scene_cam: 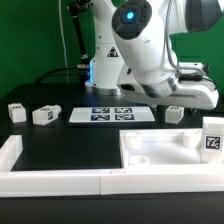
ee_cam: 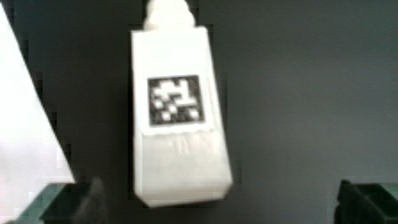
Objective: Assemble square table
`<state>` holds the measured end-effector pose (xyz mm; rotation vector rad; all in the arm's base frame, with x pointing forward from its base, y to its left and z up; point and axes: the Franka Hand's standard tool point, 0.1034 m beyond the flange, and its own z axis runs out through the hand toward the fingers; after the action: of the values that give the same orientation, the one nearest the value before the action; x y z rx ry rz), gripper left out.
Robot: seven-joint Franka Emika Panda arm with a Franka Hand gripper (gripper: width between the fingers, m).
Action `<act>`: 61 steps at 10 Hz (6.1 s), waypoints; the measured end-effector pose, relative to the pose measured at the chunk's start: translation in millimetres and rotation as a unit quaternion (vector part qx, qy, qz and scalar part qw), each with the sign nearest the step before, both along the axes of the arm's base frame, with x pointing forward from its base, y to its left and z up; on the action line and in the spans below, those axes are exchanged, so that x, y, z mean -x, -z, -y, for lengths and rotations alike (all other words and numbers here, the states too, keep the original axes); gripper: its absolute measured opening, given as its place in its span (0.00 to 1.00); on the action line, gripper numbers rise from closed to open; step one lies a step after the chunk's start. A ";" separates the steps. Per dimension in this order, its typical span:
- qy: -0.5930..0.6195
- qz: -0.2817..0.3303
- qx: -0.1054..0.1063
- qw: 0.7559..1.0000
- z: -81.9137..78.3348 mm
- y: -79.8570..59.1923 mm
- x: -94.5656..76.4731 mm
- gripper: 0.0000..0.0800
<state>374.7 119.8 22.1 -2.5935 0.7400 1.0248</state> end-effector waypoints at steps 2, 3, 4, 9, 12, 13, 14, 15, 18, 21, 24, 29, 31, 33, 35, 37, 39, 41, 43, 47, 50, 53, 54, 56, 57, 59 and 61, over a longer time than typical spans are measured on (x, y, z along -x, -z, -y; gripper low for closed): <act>0.000 -0.007 0.001 1.000 0.8 2.6 7.9 0.81; 0.000 -0.007 0.002 1.000 1.2 2.5 7.3 0.81; 0.000 -0.007 0.002 1.000 1.4 2.6 7.3 0.81; 0.050 -0.069 -0.098 0.991 -1.4 5.6 26.4 0.81; 0.053 -0.077 -0.094 0.991 -7.6 12.6 28.9 0.81; 0.055 -0.077 -0.094 0.991 -6.3 12.7 28.6 0.78; 0.056 -0.077 -0.094 0.991 -5.9 12.8 28.6 0.78; 0.056 -0.077 -0.094 0.991 -5.7 12.9 28.6 0.57; 0.057 -0.078 -0.094 0.991 -4.8 12.8 28.4 0.36; 0.058 -0.078 -0.094 0.991 -4.4 12.8 28.3 0.36; 0.001 -0.064 -0.076 0.995 26.4 -1.6 14.5 0.36; -0.050 0.039 -0.029 0.998 45.8 -63.1 -34.9 0.36; -0.048 0.098 0.000 0.994 46.4 -61.4 -40.3 0.36; -0.054 0.162 0.029 0.985 55.4 -67.8 -54.1 0.36; -0.075 0.229 0.056 0.969 80.6 -102.4 -106.7 0.36; -0.097 0.323 0.097 0.937 95.2 -129.2 -152.3 0.36; -0.093 0.362 0.118 0.920 92.0 -118.6 -143.2 0.36; -0.092 0.441 0.154 0.880 94.1 -115.3 -149.4 0.36; -0.104 0.484 0.177 0.851 110.9 -114.6 -163.6 0.36; -0.116 0.575 0.227 0.777 136.1 -133.1 -201.2 0.36; -0.115 0.576 0.227 0.777 135.0 -130.7 -201.3 0.36; -0.115 0.578 0.225 0.776 125.7 -118.4 -222.9 0.36; -0.116 0.579 0.226 0.775 125.1 -113.2 -232.4 0.36; -0.119 0.575 0.226 0.777 123.1 -97.5 -241.5 0.36; -0.122 0.573 0.225 0.779 120.2 -91.8 -241.1 0.36; -0.126 0.569 0.224 0.782 118.3 -83.9 -239.1 0.36; -0.130 0.565 0.221 0.784 114.4 -77.2 -236.6 0.36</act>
Offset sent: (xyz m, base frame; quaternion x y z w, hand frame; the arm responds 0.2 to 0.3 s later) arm 0.0000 0.0000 0.0000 0.0000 0.0000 0.0000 1.0000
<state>611.3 5.4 99.3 -3.0127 0.2805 -0.8394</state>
